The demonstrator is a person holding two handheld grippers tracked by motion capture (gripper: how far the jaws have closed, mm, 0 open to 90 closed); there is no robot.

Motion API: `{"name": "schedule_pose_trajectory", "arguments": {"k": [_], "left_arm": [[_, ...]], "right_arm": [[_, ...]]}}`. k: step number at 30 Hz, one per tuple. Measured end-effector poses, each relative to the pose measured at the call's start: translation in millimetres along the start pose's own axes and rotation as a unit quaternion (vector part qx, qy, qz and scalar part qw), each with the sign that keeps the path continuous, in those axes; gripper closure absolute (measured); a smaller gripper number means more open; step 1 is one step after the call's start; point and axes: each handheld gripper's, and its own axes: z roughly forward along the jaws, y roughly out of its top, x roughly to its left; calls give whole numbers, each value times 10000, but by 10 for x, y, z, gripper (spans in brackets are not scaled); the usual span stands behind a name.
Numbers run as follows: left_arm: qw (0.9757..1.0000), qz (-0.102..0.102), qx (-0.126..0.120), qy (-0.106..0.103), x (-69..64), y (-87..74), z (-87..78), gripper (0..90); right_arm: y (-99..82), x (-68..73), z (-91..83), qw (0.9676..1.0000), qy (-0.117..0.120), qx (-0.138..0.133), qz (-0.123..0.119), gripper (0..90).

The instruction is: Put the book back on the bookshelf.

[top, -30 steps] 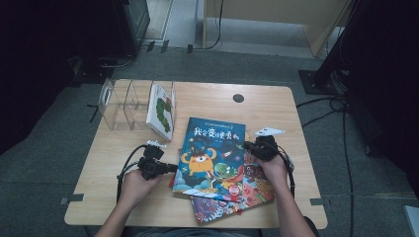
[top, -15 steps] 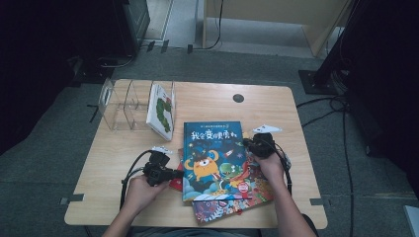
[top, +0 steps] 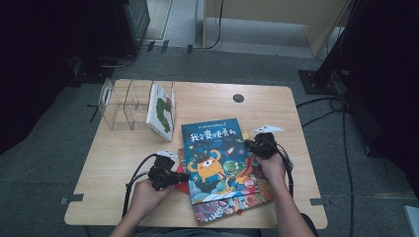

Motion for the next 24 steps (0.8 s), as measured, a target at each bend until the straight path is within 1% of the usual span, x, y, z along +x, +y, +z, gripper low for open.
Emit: {"name": "schedule_pose_trajectory", "arguments": {"k": [2, 4, 8, 9, 11, 12, 14, 16, 18, 19, 21, 24], "left_arm": [[10000, 50, 7, -12, -31, 4, 27, 900], [10000, 48, -10, -11, -50, 6, 40, 900], [10000, 84, -3, -41, -90, 17, 77, 900], [9999, 139, 26, -58, -102, 24, 90, 900], [9999, 133, 28, -80, -110, 27, 100, 900], [9998, 148, 33, -112, -118, 27, 110, 900], [9998, 136, 36, -119, -125, 27, 114, 900], [9998, 155, 50, -142, -142, 20, 123, 900], [9997, 152, 45, -157, -150, 17, 128, 900], [9997, 166, 53, -177, -165, 11, 137, 900], [9997, 196, 38, -151, -189, 7, 146, 900], [9996, 268, 78, -101, -209, 20, 152, 900]], "right_arm": [[-4, -20, -24, 10000, 15, -84, 39, 900], [-6, -29, -31, 10000, 10, -86, 45, 900], [-32, -39, -48, 9999, -74, -71, 38, 900], [-40, -48, -46, 9999, -99, -107, 55, 900], [-38, -54, -40, 9999, -108, -119, 45, 900], [-24, -56, -21, 9998, -119, -120, 100, 900], [-15, -52, -11, 9998, -146, -123, 93, 900], [19, -29, 14, 9997, -225, -91, 17, 900], [34, -18, 33, 9997, -244, -100, -11, 900], [37, -20, 43, 9996, -245, -118, -14, 900], [46, -37, 57, 9997, -186, -149, 13, 900], [60, -62, 26, 9997, -117, -186, 60, 900]]}}
